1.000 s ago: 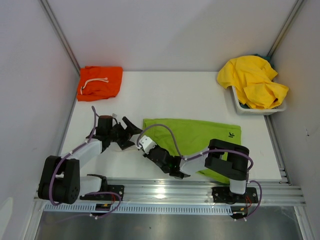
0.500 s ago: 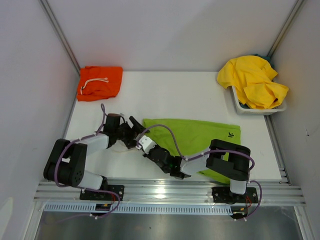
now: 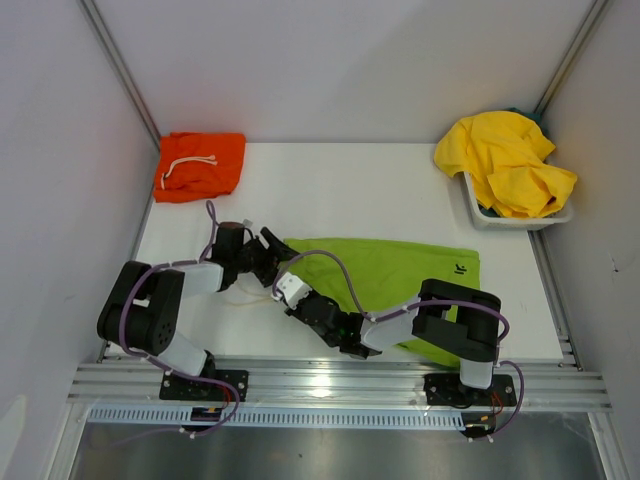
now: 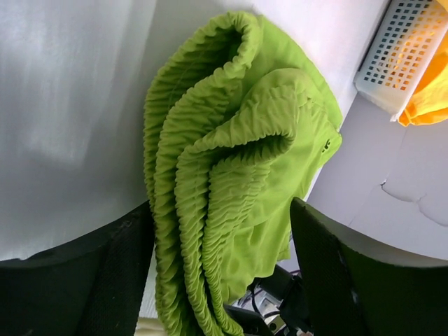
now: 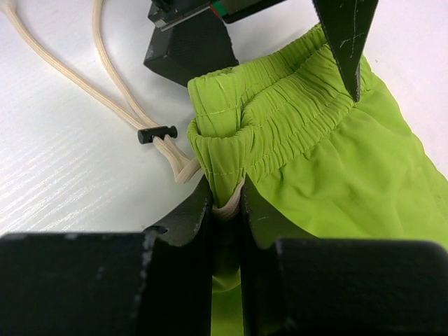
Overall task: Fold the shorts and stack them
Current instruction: Fold the shorts
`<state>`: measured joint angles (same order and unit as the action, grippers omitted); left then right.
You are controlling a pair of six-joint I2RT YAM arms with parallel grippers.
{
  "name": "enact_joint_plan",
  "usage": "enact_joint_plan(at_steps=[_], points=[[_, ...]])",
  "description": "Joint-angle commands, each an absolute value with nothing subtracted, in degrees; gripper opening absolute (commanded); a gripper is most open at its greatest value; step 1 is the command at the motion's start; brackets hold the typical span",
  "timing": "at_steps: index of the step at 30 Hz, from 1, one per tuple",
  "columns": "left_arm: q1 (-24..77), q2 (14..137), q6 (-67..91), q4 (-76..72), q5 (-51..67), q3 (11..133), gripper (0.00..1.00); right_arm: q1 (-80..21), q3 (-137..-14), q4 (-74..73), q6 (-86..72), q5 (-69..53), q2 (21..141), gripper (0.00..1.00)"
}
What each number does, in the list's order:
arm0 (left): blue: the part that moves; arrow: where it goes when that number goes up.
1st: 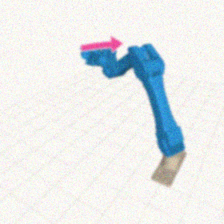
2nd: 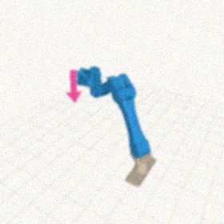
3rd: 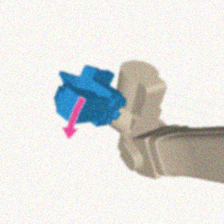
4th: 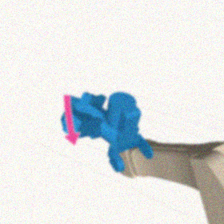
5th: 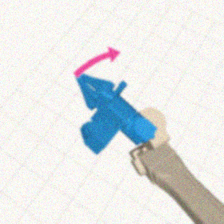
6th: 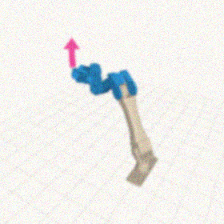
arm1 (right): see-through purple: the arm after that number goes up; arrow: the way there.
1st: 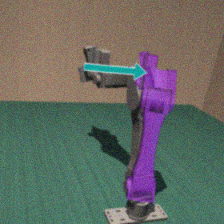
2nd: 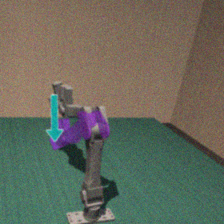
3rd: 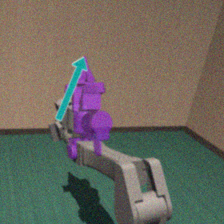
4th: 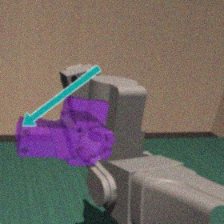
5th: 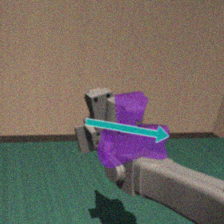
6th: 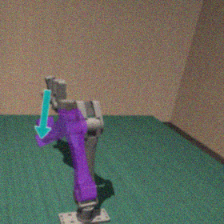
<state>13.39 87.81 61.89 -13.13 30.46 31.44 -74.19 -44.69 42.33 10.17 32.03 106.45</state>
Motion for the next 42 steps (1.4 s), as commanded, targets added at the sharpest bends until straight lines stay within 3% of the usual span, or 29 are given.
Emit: enact_joint_plan(at_steps=[1,11,13,14,16,17,18,24,30,37,40,42], points=[[14.2,89.5,63.5,-19.1,32.2,30.9,0.76,-74.7,-45.0,47.3,10.8,31.9,104.6,0.0],[14.6,88.6,63.1,-19.2,29.5,31.1,0.44,-75.4,-45.0,46.8,10.3,31.6,105.1,0.02],[14.6,88.6,62.8,-19.2,29.5,31.0,0.31,-75.7,-45.1,46.8,10.1,31.4,105.2,0.15],[14.6,88.7,62.4,-19.2,29.7,31.4,0.27,-75.8,-45.1,46.8,10.2,31.4,105.1,0.36],[14.6,89.3,61.9,-19.1,29.9,31.8,0.1,-76.4,-45.3,45.6,10.5,31.1,104.5,0.53],[14.6,89.5,61.0,-18.6,29.6,32.0,0.04,-76.8,-45.3,45.4,10.2,31.1,104.1,0.68],[14.6,89.7,60.6,-18.0,29.3,32.5,0.0,-76.7,-45.3,44.7,9.8,30.7,102.8,0.7],[14.5,90.3,56.4,-14.0,27.8,35.1,0.0,-75.9,-42.2,39.8,3.1,26.4,93.5,0.75],[14.5,86.7,48.4,-1.7,19.9,39.1,0.0,-68.5,-38.1,30.8,-10.2,26.5,83.5,0.55],[11.1,79.8,42.2,11.9,11.5,43.1,0.0,-53.9,-35.5,13.2,-25.7,21.8,73.1,0.1],[7.3,77.2,40.7,14.9,10.9,43.5,0.0,-47.8,-33.1,9.9,-29.3,17.2,70.1,0.0],[5.4,75.2,40.2,17.6,10.2,44.4,0.0,-45.1,-31.7,8.4,-31.5,13.8,68.5,0.0]])
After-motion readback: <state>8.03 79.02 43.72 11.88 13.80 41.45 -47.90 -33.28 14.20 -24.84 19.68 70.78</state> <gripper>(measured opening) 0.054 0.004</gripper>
